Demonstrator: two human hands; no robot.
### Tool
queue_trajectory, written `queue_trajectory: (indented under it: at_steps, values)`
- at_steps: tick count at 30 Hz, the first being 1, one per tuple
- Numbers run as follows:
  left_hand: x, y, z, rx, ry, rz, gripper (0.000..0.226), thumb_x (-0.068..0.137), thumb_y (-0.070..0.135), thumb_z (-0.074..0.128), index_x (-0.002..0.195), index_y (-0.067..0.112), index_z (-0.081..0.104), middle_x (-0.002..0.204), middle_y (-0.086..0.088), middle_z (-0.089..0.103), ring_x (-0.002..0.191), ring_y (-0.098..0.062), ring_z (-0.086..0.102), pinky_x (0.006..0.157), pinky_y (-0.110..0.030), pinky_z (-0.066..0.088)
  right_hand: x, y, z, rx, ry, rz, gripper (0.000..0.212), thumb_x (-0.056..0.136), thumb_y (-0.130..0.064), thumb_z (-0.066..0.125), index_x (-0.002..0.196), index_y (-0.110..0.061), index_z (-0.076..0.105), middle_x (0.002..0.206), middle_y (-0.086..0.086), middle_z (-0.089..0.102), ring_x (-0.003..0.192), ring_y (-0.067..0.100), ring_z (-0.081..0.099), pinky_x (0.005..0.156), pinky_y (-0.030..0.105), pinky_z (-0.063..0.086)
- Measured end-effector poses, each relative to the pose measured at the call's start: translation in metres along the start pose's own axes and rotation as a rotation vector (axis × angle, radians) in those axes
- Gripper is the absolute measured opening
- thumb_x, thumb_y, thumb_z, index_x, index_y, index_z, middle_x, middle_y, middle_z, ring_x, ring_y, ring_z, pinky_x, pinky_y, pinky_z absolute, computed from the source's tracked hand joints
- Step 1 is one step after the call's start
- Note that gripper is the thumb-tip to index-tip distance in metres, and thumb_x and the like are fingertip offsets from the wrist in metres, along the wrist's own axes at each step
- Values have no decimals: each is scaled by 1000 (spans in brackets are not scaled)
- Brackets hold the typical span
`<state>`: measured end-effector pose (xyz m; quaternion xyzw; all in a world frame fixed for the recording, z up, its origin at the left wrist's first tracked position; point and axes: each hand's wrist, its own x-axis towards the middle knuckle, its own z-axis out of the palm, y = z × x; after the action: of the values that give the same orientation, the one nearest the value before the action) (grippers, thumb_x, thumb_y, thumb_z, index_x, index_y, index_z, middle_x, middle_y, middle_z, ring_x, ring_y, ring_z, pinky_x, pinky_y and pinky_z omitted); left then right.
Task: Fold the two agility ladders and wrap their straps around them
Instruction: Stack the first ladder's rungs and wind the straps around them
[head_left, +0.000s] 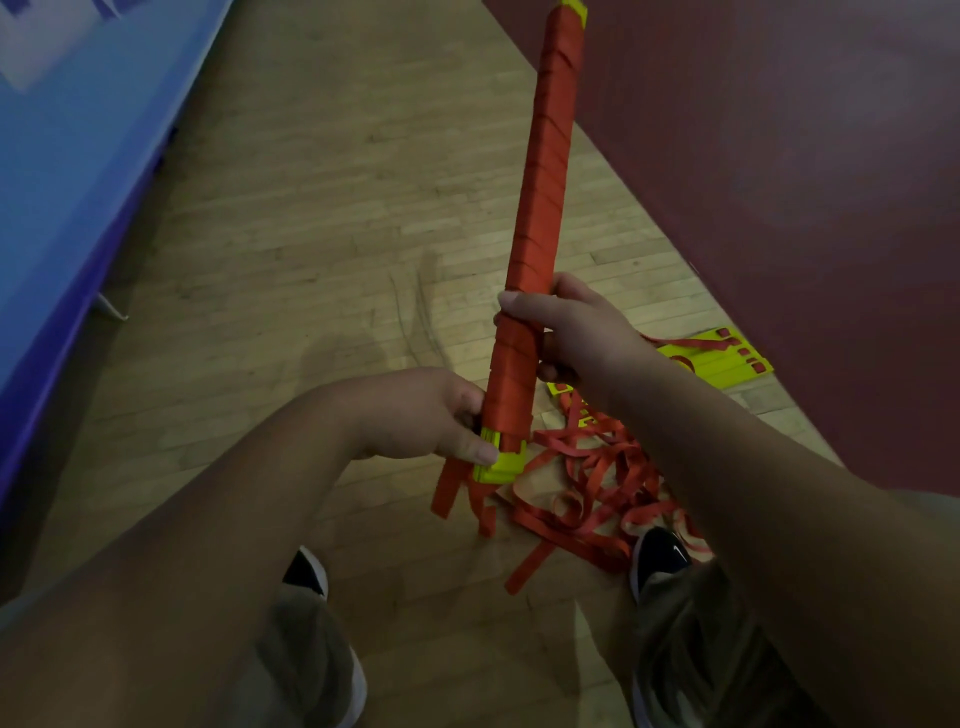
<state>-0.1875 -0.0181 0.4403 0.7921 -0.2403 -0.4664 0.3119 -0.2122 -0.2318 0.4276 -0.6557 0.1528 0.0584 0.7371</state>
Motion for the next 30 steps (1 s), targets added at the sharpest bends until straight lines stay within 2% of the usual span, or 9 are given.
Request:
queue_trajectory:
  at_steps: [3, 6, 10, 12, 15, 17, 21, 26, 30]
  values:
    - [-3, 3, 0, 84, -7, -51, 23, 100, 40, 77, 122, 34, 80, 113, 12, 83, 114, -5, 75, 117, -42, 51, 2, 3, -1, -2, 36, -9, 36, 94, -32, 85, 123, -19, 67, 82, 2, 71, 56, 11, 59, 48, 25, 42]
    - [-5, 7, 1, 135, 16, -65, 20, 101, 42, 76, 118, 30, 79, 102, 9, 84, 103, -4, 77, 110, -37, 53, 3, 3, -1, -6, 61, -23, 36, 94, -30, 85, 124, -20, 68, 77, -4, 68, 50, 6, 58, 46, 21, 41]
    - [-2, 7, 2, 241, 56, -94, 18, 99, 44, 78, 110, 30, 78, 93, 8, 83, 93, -3, 77, 95, -32, 56, 5, 8, 3, -18, 67, -28, 42, 94, -28, 88, 128, -21, 65, 80, -5, 68, 51, 5, 57, 46, 22, 43]
    - [0, 6, 3, 293, 77, -131, 20, 99, 45, 78, 106, 27, 77, 93, 7, 83, 90, -4, 78, 91, -34, 59, 6, 10, 5, -35, 62, -26, 43, 93, -31, 88, 128, -25, 63, 86, -4, 72, 60, 8, 62, 49, 24, 47]
    - [1, 5, 4, 386, 93, -183, 24, 99, 50, 75, 103, 26, 75, 92, 8, 82, 91, -7, 74, 84, -31, 57, 9, 13, 8, -5, 41, -8, 42, 96, -29, 85, 128, -31, 59, 115, 9, 82, 84, 19, 68, 53, 26, 52]
    - [1, 4, 4, 397, 95, -198, 30, 94, 55, 79, 104, 27, 75, 95, 7, 80, 94, -10, 73, 87, -33, 56, 9, 13, 8, 15, 35, -1, 42, 96, -24, 84, 127, -35, 58, 126, 12, 80, 90, 23, 69, 54, 27, 54]
    - [2, 6, 10, 441, 125, -209, 40, 87, 64, 82, 103, 29, 77, 101, 4, 78, 96, -15, 72, 90, -38, 58, 9, 14, 8, 18, 45, -7, 42, 97, -21, 82, 127, -35, 58, 129, 14, 79, 74, 16, 64, 56, 30, 57]
    - [14, 0, 25, 456, 220, -191, 57, 83, 77, 76, 98, 22, 76, 100, -3, 76, 90, -19, 72, 86, -41, 60, 6, 14, 8, 2, 70, -37, 43, 100, -18, 80, 134, -28, 55, 124, 14, 80, 74, 17, 66, 55, 30, 57]
    - [19, 2, 30, 423, 256, -167, 48, 84, 71, 79, 88, 23, 75, 91, -4, 75, 84, -23, 73, 80, -41, 62, 4, 14, 9, 2, 67, -68, 43, 99, -18, 81, 133, -26, 57, 120, 9, 81, 76, 19, 67, 54, 30, 55]
